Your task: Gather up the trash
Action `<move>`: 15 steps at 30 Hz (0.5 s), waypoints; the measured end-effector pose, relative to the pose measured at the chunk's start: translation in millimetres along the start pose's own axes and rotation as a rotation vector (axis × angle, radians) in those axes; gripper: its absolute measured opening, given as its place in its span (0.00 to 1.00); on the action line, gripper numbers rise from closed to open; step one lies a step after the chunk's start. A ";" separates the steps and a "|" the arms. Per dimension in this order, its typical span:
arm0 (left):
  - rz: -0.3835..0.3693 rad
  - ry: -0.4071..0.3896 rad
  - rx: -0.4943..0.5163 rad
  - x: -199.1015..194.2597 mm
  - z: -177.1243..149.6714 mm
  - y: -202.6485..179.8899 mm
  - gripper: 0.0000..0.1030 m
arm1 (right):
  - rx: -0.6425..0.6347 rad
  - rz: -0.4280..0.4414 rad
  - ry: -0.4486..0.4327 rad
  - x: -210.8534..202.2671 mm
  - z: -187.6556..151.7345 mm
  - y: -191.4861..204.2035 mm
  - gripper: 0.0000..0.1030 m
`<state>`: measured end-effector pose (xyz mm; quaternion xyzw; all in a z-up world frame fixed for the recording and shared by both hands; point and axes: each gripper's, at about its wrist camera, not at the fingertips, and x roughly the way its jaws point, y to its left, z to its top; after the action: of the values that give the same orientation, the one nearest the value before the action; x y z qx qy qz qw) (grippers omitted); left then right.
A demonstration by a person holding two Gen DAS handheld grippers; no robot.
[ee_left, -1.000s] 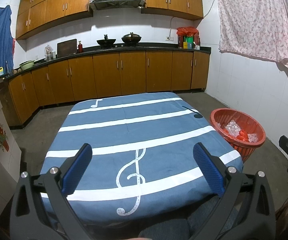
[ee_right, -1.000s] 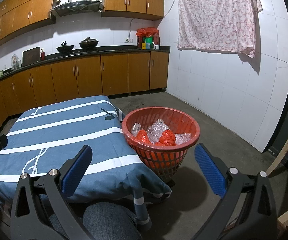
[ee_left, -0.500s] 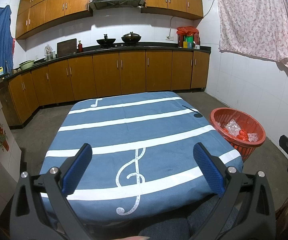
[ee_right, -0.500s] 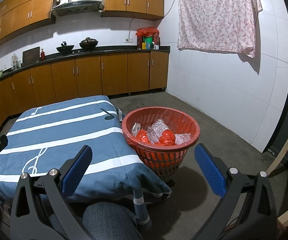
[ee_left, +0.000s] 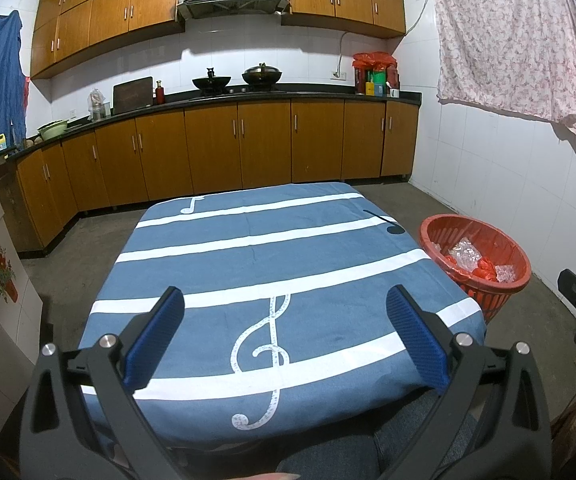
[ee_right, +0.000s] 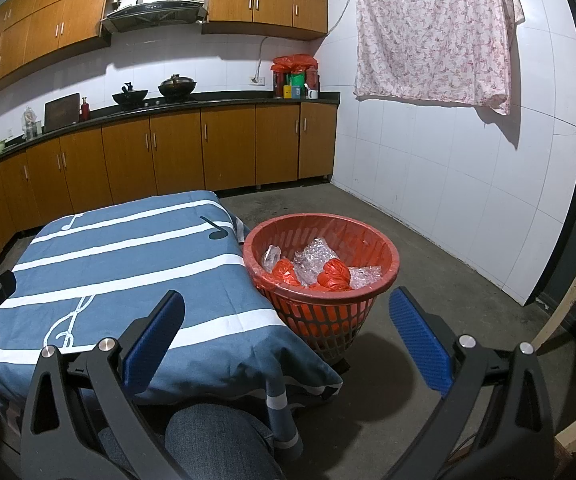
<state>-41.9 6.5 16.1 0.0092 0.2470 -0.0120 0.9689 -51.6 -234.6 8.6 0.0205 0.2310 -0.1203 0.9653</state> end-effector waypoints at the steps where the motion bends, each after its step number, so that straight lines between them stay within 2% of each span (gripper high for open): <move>1: 0.000 0.000 0.000 -0.2 -0.5 -0.1 0.96 | 0.000 0.000 0.000 0.0 0.0 -0.1 0.98; 15: -0.001 0.002 0.001 -0.4 -0.7 -0.7 0.96 | 0.000 0.000 0.000 0.0 0.3 -0.7 0.98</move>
<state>-42.6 5.9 15.7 0.0095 0.2480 -0.0127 0.9686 -51.6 -235.3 8.9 0.0207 0.2312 -0.1201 0.9652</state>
